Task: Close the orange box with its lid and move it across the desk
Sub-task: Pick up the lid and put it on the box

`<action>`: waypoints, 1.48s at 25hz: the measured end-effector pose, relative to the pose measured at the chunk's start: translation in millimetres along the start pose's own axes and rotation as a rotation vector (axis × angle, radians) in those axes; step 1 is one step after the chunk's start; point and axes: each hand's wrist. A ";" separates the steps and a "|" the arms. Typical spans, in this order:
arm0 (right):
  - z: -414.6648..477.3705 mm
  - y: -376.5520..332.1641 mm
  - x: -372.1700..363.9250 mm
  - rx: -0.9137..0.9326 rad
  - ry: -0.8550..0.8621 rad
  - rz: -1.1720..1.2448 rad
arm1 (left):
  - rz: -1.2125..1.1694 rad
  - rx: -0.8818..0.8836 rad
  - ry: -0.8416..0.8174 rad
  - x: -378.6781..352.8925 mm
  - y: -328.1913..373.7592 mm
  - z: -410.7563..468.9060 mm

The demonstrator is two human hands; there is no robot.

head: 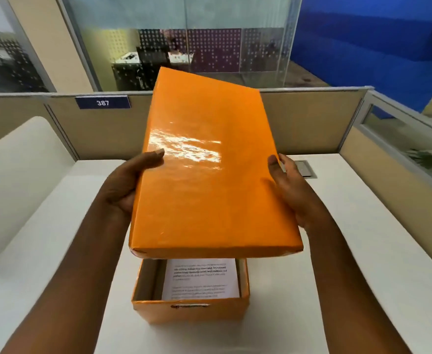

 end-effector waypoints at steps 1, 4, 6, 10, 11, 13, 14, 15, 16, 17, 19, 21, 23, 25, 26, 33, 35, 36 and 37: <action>1.2 7.4 -1.3 -0.019 -0.052 0.065 | 0.012 0.024 -0.003 1.3 -3.3 -2.1; -1.5 26.1 -13.9 0.032 0.011 0.084 | -0.026 0.029 0.052 11.0 -24.5 -10.0; -1.0 34.1 -23.1 0.026 0.056 0.100 | 0.114 -0.124 0.248 13.7 -38.2 -13.6; 6.2 49.2 -38.7 0.024 0.095 -0.023 | 0.229 -0.192 0.331 13.8 -66.0 -17.2; 7.2 54.6 -43.7 0.026 0.108 -0.050 | 0.223 -0.152 0.297 15.6 -75.0 -17.1; 6.6 66.3 -54.3 0.015 0.104 -0.095 | 0.234 -0.121 0.272 23.6 -95.0 -17.3; 5.8 72.9 -59.6 0.005 0.095 -0.108 | 0.281 -0.126 0.276 27.8 -105.1 -17.6; 5.3 79.5 -66.3 -0.005 0.087 -0.117 | 0.338 -0.120 0.277 33.3 -114.9 -16.8; 5.1 86.2 -73.2 -0.016 0.082 -0.123 | 0.381 -0.104 0.273 39.0 -124.5 -15.6; 4.9 92.0 -79.9 -0.032 0.077 -0.129 | 0.403 -0.080 0.268 44.1 -133.6 -13.3; 6.0 101.3 -89.9 -0.062 0.064 -0.136 | 0.430 -0.052 0.254 50.6 -145.3 -9.9; 7.9 107.2 -96.8 -0.081 0.053 -0.153 | 0.440 -0.061 0.218 54.3 -151.2 -7.5; 8.8 111.8 -101.3 -0.103 0.053 -0.175 | 0.426 -0.047 0.196 56.3 -154.7 -5.5; 9.8 116.0 -104.7 -0.117 0.059 -0.196 | 0.417 -0.030 0.188 60.2 -159.2 -2.5; 10.1 118.1 -105.7 -0.122 0.059 -0.203 | 0.415 -0.019 0.187 62.0 -161.7 -1.3; 10.0 130.3 -113.3 -0.147 0.052 -0.243 | 0.381 0.007 0.156 71.8 -179.0 -2.2; 11.5 133.6 -115.4 -0.164 0.058 -0.257 | 0.381 0.020 0.130 73.0 -180.2 -2.0; 12.4 135.0 -116.2 -0.173 0.059 -0.264 | 0.391 0.023 0.120 73.0 -181.0 -1.8; 12.9 136.4 -117.0 -0.179 0.058 -0.269 | 0.403 0.021 0.112 72.6 -182.3 -2.1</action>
Point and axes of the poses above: each hand's wrist, its own z-axis towards the middle knuckle, its own x-axis out of the back of the hand, y = z × x, and after that the axes turned 3 degrees about -z, right-handed
